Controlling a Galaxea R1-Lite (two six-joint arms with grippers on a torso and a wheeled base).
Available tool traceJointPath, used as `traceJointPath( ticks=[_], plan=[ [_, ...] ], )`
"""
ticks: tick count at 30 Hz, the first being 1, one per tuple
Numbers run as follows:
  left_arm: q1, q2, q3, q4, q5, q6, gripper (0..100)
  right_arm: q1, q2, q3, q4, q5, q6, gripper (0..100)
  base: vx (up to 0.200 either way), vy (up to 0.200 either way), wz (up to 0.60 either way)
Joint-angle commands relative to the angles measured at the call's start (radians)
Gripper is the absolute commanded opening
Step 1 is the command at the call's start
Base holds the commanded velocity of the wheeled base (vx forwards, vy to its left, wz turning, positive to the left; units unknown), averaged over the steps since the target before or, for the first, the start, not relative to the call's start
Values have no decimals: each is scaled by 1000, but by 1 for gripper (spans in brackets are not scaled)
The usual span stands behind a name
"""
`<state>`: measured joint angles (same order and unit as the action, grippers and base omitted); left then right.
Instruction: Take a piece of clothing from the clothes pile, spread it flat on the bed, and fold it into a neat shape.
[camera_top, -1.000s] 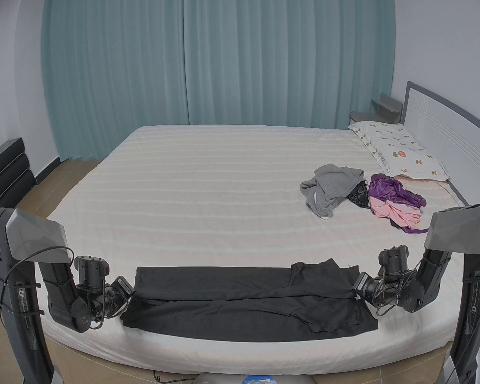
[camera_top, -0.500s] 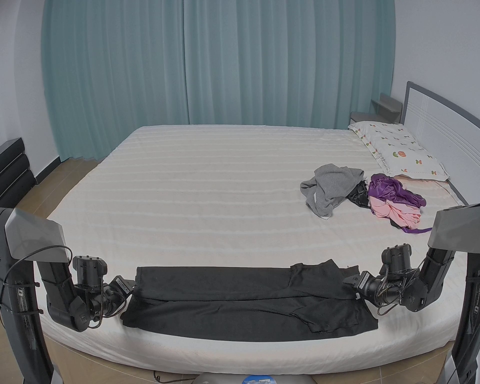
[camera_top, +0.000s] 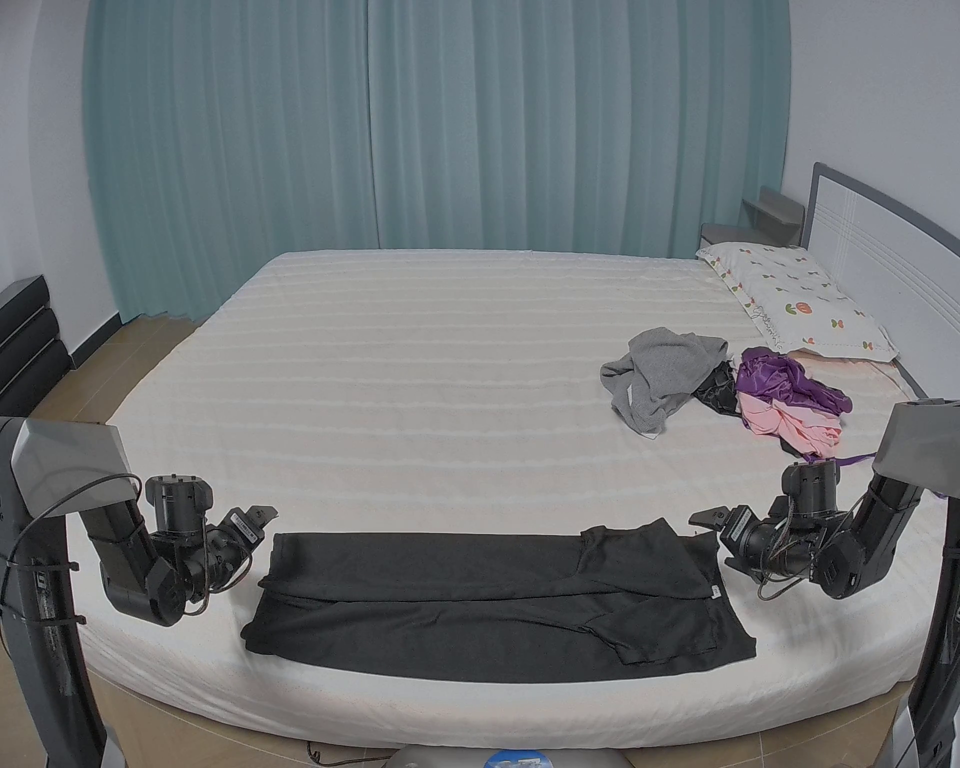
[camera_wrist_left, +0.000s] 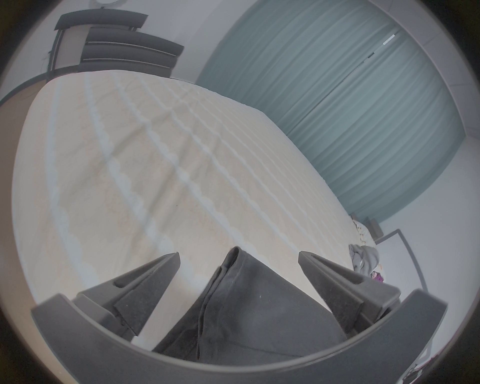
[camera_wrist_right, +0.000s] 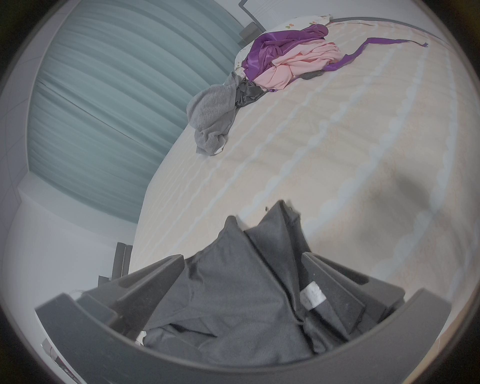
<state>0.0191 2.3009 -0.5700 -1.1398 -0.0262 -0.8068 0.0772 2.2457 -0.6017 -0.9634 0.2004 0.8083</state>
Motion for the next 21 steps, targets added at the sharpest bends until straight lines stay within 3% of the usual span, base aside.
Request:
traceJointPath(
  ticks=[1, 14, 15, 21],
  plan=[
    [-7, 92, -142, 81, -3, 66, 100, -43, 67, -79, 8, 25, -3, 100, 0, 0, 0],
    [-51, 163, -220, 83, 11, 141, 100, -60, 152, -251, 72, 24, -23, 100, 0, 0, 0],
    [-51, 164, -220, 83, 11, 140, 0, -50, 167, -270, 75, 22, -24, 100, 0, 0, 0],
    [-48, 166, -222, 64, 43, 126, 0, -36, 202, -337, 103, 16, -41, 100, 0, 0, 0]
  ],
)
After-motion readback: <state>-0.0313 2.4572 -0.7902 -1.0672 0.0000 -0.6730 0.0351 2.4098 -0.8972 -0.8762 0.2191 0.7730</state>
